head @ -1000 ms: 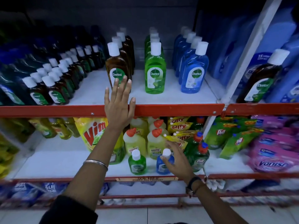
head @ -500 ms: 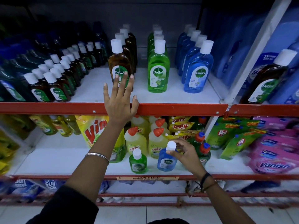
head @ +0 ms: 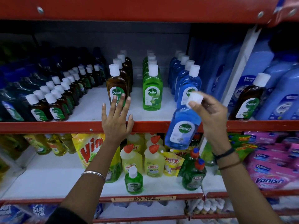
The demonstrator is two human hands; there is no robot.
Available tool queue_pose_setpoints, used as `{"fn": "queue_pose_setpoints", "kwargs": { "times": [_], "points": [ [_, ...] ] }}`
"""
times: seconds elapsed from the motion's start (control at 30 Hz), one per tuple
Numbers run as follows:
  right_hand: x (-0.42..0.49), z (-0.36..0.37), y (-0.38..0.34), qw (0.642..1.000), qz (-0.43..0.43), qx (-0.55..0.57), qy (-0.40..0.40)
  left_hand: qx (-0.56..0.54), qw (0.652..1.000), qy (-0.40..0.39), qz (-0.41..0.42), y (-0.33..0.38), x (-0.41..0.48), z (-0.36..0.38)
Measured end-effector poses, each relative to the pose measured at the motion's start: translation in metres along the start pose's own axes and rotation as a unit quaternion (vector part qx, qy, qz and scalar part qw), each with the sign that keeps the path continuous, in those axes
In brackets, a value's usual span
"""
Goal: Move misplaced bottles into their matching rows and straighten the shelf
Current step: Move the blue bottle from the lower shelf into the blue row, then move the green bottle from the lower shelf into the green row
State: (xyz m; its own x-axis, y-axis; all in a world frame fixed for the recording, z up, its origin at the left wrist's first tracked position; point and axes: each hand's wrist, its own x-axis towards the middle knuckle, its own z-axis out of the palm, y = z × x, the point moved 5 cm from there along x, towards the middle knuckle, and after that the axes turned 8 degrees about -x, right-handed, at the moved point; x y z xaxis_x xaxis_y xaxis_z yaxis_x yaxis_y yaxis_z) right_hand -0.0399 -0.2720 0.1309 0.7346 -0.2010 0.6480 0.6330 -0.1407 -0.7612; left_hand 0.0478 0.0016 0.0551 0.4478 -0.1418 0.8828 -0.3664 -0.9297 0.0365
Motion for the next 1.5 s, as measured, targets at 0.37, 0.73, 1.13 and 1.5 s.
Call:
{"fn": "queue_pose_setpoints", "kwargs": {
  "times": [0.37, 0.73, 1.13, 1.5],
  "points": [
    [0.072, -0.021, 0.005, 0.989, -0.019, -0.085, 0.12, -0.006, 1.0, 0.002, -0.002, -0.001, -0.019, 0.002],
    [0.075, -0.018, 0.044, 0.981, 0.016, -0.158, 0.111, -0.004, 1.0, 0.027, 0.005, -0.002, -0.019, 0.003],
    [0.027, -0.009, 0.023, 0.952, -0.055, -0.259, 0.15, -0.046, 0.999, 0.018, 0.003, -0.003, -0.02, -0.004],
    [-0.153, 0.109, 0.116, 0.952, 0.092, -0.203, -0.212, -0.013, 1.0, 0.018, 0.005, -0.03, -0.027, -0.007]
  ]
}}
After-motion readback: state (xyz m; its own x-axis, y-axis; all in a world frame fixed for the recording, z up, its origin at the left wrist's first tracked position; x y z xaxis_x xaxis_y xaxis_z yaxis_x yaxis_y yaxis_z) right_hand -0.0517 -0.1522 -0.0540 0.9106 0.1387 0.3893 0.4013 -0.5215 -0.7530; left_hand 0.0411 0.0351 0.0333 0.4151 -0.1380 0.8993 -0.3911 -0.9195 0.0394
